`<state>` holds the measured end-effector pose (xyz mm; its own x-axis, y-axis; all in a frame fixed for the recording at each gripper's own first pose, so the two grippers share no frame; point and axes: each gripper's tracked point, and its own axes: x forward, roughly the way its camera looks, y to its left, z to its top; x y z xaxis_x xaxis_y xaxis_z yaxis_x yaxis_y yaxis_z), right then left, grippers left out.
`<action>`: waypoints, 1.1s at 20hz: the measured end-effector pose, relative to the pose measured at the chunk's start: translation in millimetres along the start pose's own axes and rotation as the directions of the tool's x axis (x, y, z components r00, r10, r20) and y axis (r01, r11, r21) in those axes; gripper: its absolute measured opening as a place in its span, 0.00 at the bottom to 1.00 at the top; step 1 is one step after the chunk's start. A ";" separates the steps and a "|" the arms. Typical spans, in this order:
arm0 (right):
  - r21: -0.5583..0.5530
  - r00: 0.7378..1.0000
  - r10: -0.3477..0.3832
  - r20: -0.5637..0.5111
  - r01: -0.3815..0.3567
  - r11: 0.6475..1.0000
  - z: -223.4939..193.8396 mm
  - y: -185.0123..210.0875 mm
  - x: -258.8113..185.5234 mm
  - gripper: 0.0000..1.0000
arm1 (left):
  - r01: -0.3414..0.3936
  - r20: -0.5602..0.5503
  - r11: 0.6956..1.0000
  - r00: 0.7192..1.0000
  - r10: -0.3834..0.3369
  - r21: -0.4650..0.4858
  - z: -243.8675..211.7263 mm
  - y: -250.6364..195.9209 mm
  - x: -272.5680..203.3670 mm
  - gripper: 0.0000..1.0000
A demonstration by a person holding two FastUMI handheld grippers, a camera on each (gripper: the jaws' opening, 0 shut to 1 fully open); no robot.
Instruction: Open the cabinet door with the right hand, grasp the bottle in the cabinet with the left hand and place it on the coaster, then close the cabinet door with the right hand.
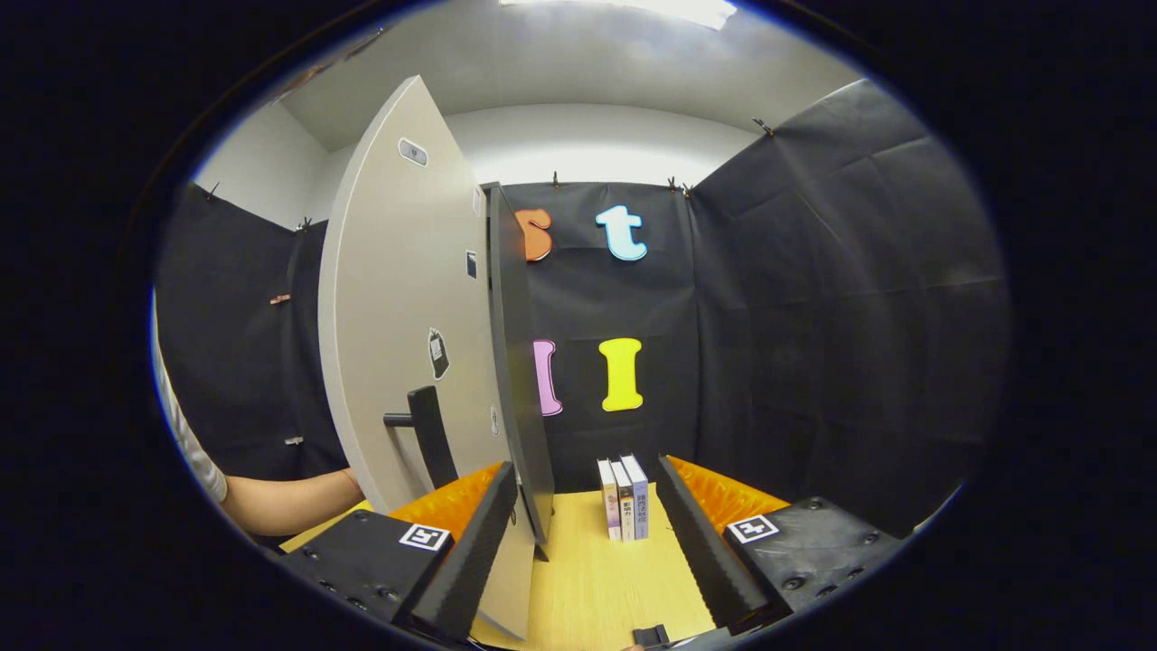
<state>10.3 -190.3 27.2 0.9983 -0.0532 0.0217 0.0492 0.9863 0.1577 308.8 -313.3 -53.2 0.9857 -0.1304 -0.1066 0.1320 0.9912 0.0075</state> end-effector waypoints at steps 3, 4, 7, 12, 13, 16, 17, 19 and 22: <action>-0.014 1.000 -0.022 -0.004 0.022 1.000 -3.7 -7.7 0.4 0.95 | -0.009 0.002 1.000 1.000 0.009 0.000 -4.2 3.4 20.2 0.95; -0.016 1.000 -0.026 -0.005 0.026 1.000 -4.4 -8.5 -0.1 0.95 | -0.013 -0.003 1.000 1.000 0.013 0.001 -6.8 4.9 24.9 0.95; -0.014 0.999 -0.032 0.000 0.032 0.999 -3.0 -9.3 -1.1 0.95 | -0.013 -0.006 1.000 1.000 0.013 0.003 -7.8 4.1 25.0 0.81; -0.003 0.999 -0.038 0.015 0.038 0.999 1.3 -2.8 -5.5 0.96 | 0.015 0.018 1.000 1.000 -0.015 0.018 8.3 12.7 -9.0 0.80; -0.001 0.999 -0.037 0.021 0.037 0.999 2.8 -0.8 -6.8 0.96 | 0.026 0.029 1.000 0.999 -0.026 0.012 13.9 13.0 -20.0 0.80; -0.010 0.999 -0.032 0.033 0.033 0.999 5.7 8.2 -12.2 0.95 | 0.055 0.063 0.998 0.996 -0.055 -0.001 31.2 24.0 -59.1 0.80; -0.016 0.999 -0.033 0.036 0.033 0.999 5.8 10.7 -13.0 1.00 | 0.057 0.069 0.998 0.996 -0.057 -0.001 34.4 29.7 -74.0 0.80; -0.026 0.999 -0.032 0.044 0.034 0.999 6.6 16.3 -15.3 0.95 | 0.058 0.074 0.998 0.996 -0.057 -0.010 35.6 45.4 -105.0 0.80; -0.026 0.999 -0.031 0.041 0.032 0.999 5.4 24.7 -16.8 0.96 | 0.045 0.092 0.999 0.995 -0.044 -0.009 34.2 76.3 -154.4 0.80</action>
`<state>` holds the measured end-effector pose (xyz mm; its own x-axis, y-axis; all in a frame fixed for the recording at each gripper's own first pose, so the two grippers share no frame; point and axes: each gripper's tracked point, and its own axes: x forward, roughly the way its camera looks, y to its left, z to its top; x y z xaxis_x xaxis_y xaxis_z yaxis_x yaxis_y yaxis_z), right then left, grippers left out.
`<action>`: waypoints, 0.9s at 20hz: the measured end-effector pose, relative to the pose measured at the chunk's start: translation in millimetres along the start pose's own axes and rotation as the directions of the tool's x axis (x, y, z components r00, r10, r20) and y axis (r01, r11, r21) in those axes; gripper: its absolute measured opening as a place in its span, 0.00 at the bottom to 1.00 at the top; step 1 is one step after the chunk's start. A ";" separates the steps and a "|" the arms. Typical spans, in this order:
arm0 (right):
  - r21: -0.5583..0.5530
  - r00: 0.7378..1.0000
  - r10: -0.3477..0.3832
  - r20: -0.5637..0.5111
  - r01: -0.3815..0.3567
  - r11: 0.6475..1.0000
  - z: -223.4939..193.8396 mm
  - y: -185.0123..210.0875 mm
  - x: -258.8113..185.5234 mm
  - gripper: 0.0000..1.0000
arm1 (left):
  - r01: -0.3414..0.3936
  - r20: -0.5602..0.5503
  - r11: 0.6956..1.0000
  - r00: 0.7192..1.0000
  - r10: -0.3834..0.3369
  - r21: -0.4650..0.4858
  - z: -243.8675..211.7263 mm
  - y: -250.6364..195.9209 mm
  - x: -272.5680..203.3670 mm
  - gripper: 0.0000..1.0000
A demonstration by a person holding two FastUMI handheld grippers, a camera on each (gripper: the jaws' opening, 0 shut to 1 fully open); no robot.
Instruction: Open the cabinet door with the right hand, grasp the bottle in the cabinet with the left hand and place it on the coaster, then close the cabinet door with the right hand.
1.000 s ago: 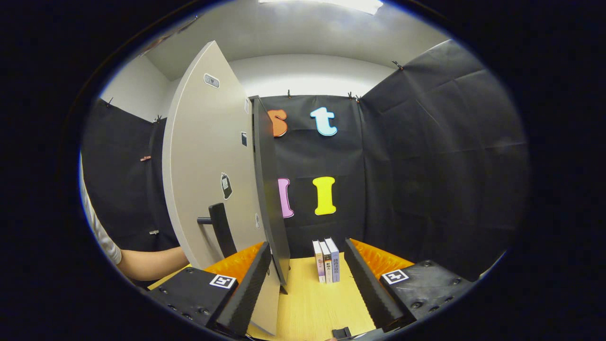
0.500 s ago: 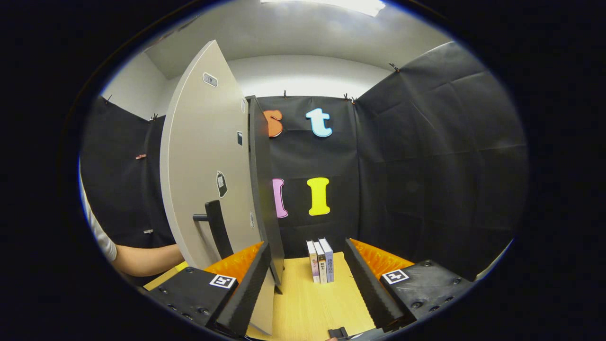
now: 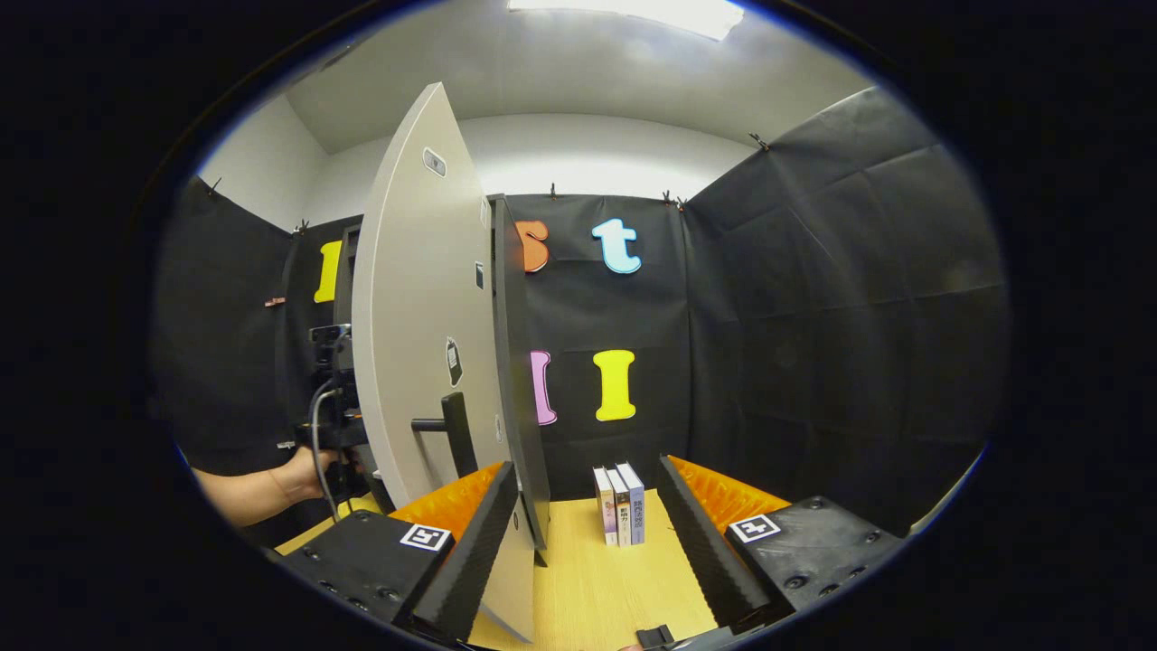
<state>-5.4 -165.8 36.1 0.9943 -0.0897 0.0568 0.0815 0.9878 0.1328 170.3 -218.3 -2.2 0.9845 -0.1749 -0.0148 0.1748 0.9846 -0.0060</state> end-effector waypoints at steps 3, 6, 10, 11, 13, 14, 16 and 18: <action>-0.017 1.000 -0.011 0.003 0.011 1.000 -0.4 3.1 -1.8 0.96 | -0.016 0.031 1.000 0.999 0.016 0.017 -2.3 31.0 -49.3 0.80; -0.021 0.999 -0.032 0.012 0.033 0.999 1.2 4.7 -5.4 0.95 | -0.041 0.036 0.999 0.999 0.040 0.015 -21.9 60.0 -95.7 0.80; -0.043 0.997 -0.070 0.035 0.071 0.997 4.8 3.5 -7.9 0.95 | -0.048 0.013 0.999 0.999 0.048 0.006 -66.8 95.7 -142.0 0.80; -0.054 0.996 -0.079 0.038 0.081 0.995 4.5 3.2 -8.3 0.95 | -0.052 0.008 0.999 0.999 0.052 0.010 -79.9 102.4 -152.4 0.79; -0.057 0.995 -0.087 0.042 0.090 0.994 5.2 5.2 -8.4 0.95 | -0.046 -0.001 0.999 0.999 0.046 0.007 -103.7 114.6 -171.8 0.80; -0.052 0.994 -0.095 0.048 0.098 0.994 6.5 4.7 -8.6 0.96 | -0.042 0.000 0.999 0.999 0.042 0.003 -112.7 120.2 -179.8 0.80; -0.045 0.992 -0.114 0.058 0.116 0.992 9.2 3.7 -9.1 0.96 | -0.021 -0.007 1.000 1.000 0.021 -0.006 -136.2 124.6 -191.9 0.79; -0.043 0.990 -0.130 0.063 0.133 0.990 10.3 1.1 -9.0 0.95 | 0.000 -0.013 1.000 1.000 0.000 0.000 -161.1 126.5 -202.5 0.79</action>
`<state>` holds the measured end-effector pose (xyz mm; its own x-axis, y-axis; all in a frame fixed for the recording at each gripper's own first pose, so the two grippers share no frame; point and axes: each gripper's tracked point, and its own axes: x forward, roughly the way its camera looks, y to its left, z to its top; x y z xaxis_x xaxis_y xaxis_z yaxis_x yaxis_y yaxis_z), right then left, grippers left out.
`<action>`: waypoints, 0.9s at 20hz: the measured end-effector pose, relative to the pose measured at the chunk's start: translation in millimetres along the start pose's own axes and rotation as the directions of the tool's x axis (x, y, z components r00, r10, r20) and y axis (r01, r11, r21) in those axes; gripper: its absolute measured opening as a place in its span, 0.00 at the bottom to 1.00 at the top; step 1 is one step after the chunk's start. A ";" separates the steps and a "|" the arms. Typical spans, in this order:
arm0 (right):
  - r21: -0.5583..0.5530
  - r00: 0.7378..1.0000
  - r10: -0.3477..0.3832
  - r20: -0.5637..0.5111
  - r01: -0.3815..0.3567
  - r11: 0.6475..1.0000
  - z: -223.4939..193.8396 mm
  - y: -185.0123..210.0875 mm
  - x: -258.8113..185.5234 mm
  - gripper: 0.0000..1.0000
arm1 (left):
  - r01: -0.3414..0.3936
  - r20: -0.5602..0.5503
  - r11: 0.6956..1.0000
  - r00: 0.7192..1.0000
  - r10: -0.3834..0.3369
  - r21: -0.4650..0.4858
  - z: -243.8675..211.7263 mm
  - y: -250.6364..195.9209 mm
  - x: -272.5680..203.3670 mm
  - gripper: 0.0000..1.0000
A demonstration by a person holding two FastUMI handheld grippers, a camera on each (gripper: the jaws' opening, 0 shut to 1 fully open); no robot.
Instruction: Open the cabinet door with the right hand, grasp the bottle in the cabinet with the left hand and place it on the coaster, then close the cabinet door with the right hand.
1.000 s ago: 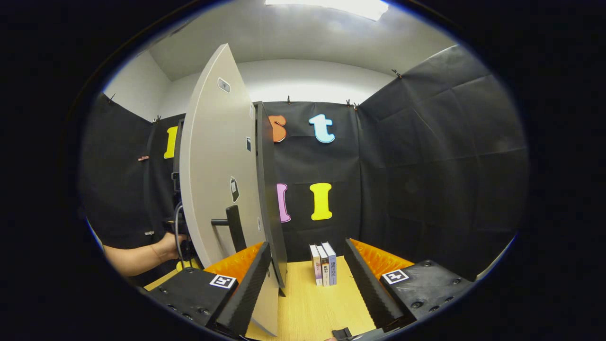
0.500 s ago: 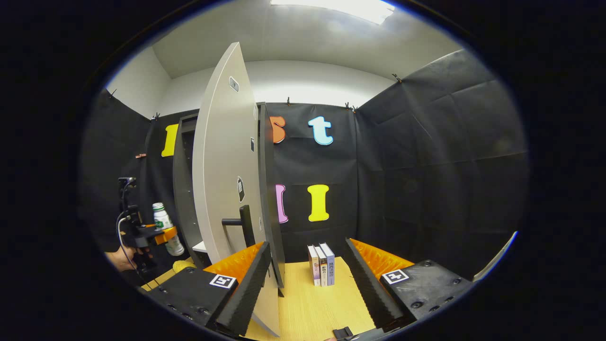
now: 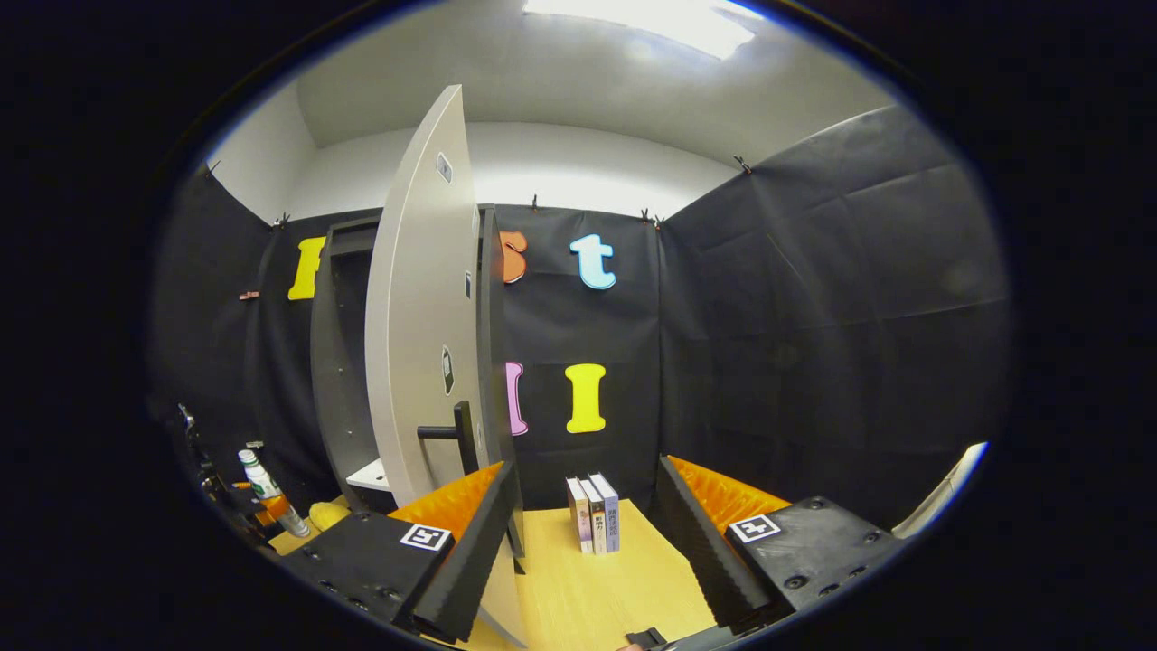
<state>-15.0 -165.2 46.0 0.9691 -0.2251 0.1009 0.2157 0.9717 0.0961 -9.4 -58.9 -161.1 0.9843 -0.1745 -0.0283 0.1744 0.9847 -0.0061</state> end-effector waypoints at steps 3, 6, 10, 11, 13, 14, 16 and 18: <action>-0.007 1.000 -0.012 0.006 0.012 1.000 -1.1 0.6 -0.5 0.96 | 0.035 -0.020 0.999 0.999 -0.035 -0.007 -41.5 -2.6 -11.3 0.80; -0.040 1.000 -0.018 0.017 0.018 0.999 -4.0 -1.1 -2.5 0.96 | 0.056 -0.043 0.998 0.997 -0.057 -0.020 -84.9 -8.0 -16.8 0.80; -0.027 0.998 -0.043 0.041 0.044 0.999 -7.0 -5.6 -2.6 0.96 | 0.061 -0.062 0.998 0.996 -0.062 -0.011 -138.1 -8.2 -15.4 0.80; -0.023 0.998 -0.049 0.039 0.050 0.998 -8.1 -8.8 -1.5 0.96 | 0.066 -0.066 0.998 0.996 -0.067 -0.011 -149.8 -9.1 -15.4 0.80; -0.021 0.998 -0.060 0.034 0.061 0.998 -10.0 -13.8 1.5 0.96 | 0.080 -0.071 0.997 0.994 -0.081 -0.024 -170.6 -10.8 -14.4 0.80; -0.020 0.997 -0.066 0.035 0.067 0.998 -10.2 -16.3 2.8 0.96 | 0.083 -0.075 0.996 0.994 -0.085 -0.027 -179.1 -11.4 -14.0 0.80; -0.013 0.997 -0.073 0.033 0.073 0.997 -11.8 -18.7 6.0 0.96 | 0.081 -0.085 0.996 0.993 -0.083 -0.035 -193.6 -10.0 -12.4 0.80; -0.005 0.997 -0.077 0.032 0.077 0.997 -14.1 -21.2 9.2 0.96 | 0.070 -0.099 0.997 0.992 -0.073 -0.037 -208.8 -7.8 -13.1 0.80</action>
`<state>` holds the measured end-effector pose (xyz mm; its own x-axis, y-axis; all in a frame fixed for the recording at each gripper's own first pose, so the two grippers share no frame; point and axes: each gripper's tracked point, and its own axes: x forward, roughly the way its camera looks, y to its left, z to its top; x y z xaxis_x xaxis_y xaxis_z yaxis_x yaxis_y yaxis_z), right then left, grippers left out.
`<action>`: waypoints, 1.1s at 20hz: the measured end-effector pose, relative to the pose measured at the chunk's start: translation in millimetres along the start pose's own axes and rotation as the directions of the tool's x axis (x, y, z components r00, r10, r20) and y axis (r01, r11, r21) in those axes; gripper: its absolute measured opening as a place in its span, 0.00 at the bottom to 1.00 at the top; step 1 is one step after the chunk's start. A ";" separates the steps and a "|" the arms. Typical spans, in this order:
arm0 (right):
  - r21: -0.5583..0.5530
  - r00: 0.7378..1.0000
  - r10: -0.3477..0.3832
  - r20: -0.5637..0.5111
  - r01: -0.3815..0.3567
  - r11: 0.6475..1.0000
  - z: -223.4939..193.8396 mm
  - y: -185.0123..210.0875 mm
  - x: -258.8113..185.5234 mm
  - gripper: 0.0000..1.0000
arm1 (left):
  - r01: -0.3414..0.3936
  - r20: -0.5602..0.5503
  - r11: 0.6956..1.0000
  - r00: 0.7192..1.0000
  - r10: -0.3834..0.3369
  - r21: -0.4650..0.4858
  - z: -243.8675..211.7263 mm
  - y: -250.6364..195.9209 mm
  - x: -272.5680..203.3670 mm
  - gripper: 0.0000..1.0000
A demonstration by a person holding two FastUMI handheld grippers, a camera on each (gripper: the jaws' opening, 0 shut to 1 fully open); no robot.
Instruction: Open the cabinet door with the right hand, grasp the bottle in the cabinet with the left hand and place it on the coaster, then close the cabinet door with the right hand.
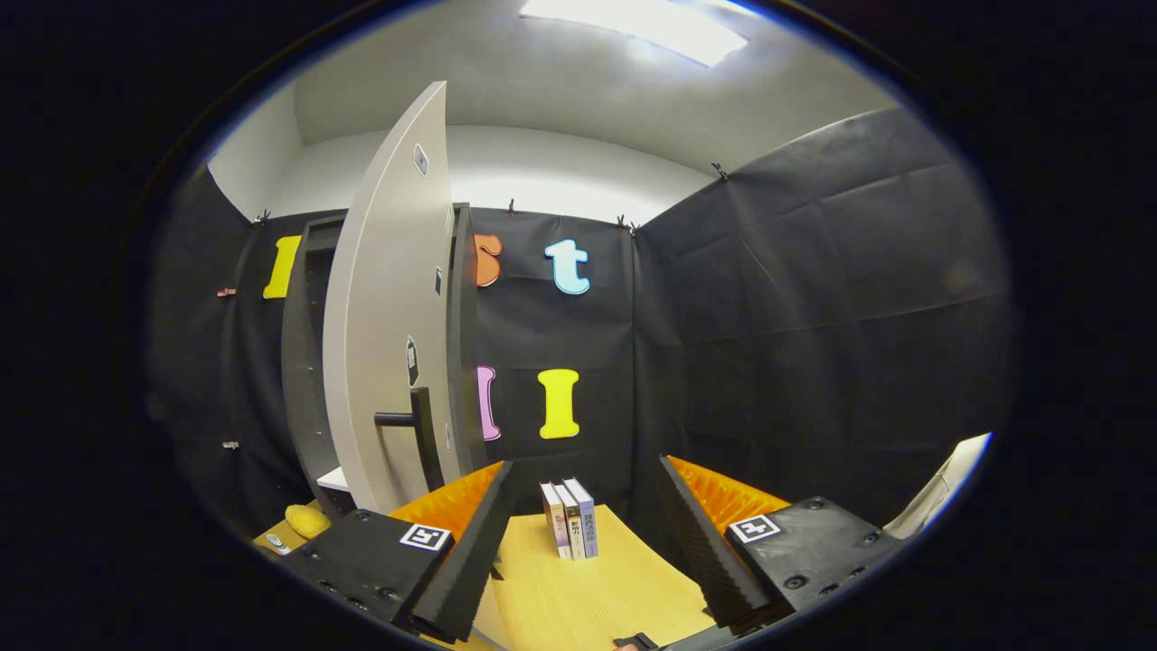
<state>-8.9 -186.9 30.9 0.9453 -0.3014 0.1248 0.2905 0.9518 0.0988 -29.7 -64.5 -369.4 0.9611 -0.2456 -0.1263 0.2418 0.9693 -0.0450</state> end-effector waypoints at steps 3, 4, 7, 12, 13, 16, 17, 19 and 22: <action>0.007 1.000 -0.004 0.004 0.004 1.000 -0.3 -1.7 3.7 0.96 | 0.003 -0.001 1.000 1.000 -0.003 -0.011 -13.7 0.3 1.5 0.81; 0.005 1.000 -0.003 0.005 0.003 1.000 0.1 -2.2 4.2 0.96 | 0.005 -0.001 1.000 1.000 -0.005 -0.005 -15.3 0.2 2.4 0.80; 0.000 1.000 -0.004 0.012 0.004 1.000 2.1 -2.2 6.8 0.96 | 0.002 -0.009 1.000 1.000 -0.002 0.006 -21.2 -0.9 4.0 0.81; -0.004 1.000 0.003 0.008 -0.003 1.000 0.5 -1.8 10.5 0.96 | 0.000 -0.005 1.000 1.000 0.000 0.018 -18.2 -5.8 1.4 0.90; -0.007 1.000 0.007 0.005 -0.007 1.000 -0.7 -1.3 10.4 0.96 | -0.001 -0.006 1.000 1.000 0.001 0.024 -17.4 -6.6 1.3 0.94; -0.005 1.000 0.011 -0.005 -0.011 1.000 -3.9 -2.9 13.5 0.96 | 0.001 -0.016 0.999 1.000 0.000 0.052 -6.9 -10.9 -0.4 0.94; 0.003 1.000 0.012 -0.010 -0.012 1.000 -4.6 -4.4 14.2 0.96 | 0.000 -0.011 0.999 1.000 0.001 0.055 2.3 -12.0 -3.3 0.94; 0.019 1.000 0.012 -0.018 -0.012 1.000 -4.6 -6.1 16.9 0.96 | -0.007 0.008 0.999 1.000 0.007 0.047 26.3 -13.2 -8.3 0.94; 0.045 0.999 0.016 -0.038 -0.015 0.999 -4.1 -7.8 21.5 0.96 | -0.027 0.037 1.000 0.999 0.027 0.013 71.7 -11.1 -15.2 0.94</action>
<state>9.8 -200.5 28.8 0.9548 -0.2836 0.0892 0.2698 0.9525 0.1410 -37.4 -70.6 -295.9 0.9715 -0.2189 -0.0911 0.2171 0.9757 -0.0292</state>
